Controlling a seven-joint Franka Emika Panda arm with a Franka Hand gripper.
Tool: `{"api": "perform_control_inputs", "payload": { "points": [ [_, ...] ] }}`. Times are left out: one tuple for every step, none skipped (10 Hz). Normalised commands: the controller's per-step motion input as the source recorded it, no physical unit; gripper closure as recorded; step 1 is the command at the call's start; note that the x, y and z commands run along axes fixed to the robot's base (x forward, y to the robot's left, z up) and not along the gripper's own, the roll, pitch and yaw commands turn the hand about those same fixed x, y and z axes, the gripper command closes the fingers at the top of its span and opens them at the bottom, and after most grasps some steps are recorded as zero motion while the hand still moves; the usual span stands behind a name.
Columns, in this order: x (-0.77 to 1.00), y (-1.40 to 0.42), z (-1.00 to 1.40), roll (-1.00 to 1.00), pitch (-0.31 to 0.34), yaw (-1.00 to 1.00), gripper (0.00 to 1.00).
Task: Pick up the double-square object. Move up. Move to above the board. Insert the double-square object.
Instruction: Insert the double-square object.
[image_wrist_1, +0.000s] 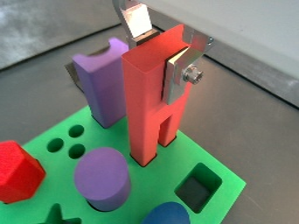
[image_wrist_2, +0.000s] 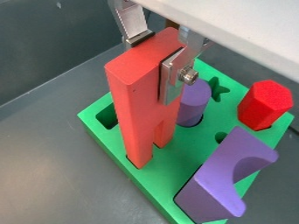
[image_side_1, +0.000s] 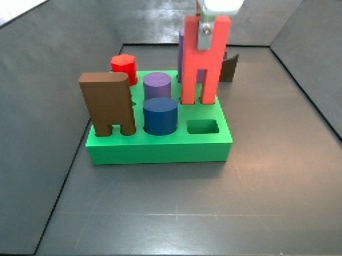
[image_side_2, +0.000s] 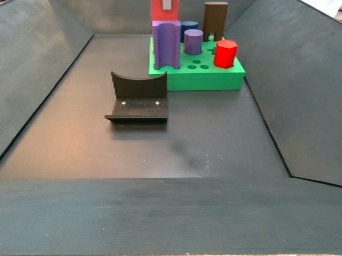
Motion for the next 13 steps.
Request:
{"api": "perform_control_inputs", "payload": {
  "points": [
    [0.05, 0.0, -0.15, -0.1, -0.027, 0.08, 1.0],
    [0.05, 0.0, -0.2, -0.06, -0.004, 0.22, 1.0],
    [0.1, 0.0, -0.25, -0.06, 0.0, 0.25, 1.0],
    [0.17, 0.0, -0.29, -0.05, 0.0, 0.11, 1.0],
    [0.2, 0.0, -0.31, -0.03, 0.0, 0.0, 1.0],
    [0.23, 0.0, -0.3, -0.03, 0.0, 0.0, 1.0],
    [0.14, 0.0, -0.3, -0.02, 0.0, -0.16, 1.0],
    [0.09, 0.0, -0.34, 0.0, 0.071, -0.22, 1.0],
    [0.01, 0.0, -0.37, 0.0, 0.156, -0.23, 1.0],
    [0.0, 0.0, -0.38, 0.03, 0.206, -0.23, 1.0],
    [0.0, 0.0, -0.28, 0.07, 0.136, -0.11, 1.0],
    [0.0, 0.0, 0.0, 0.0, -0.034, 0.0, 1.0],
    [0.0, 0.0, 0.0, 0.0, 0.0, 0.0, 1.0]
  ]
}}
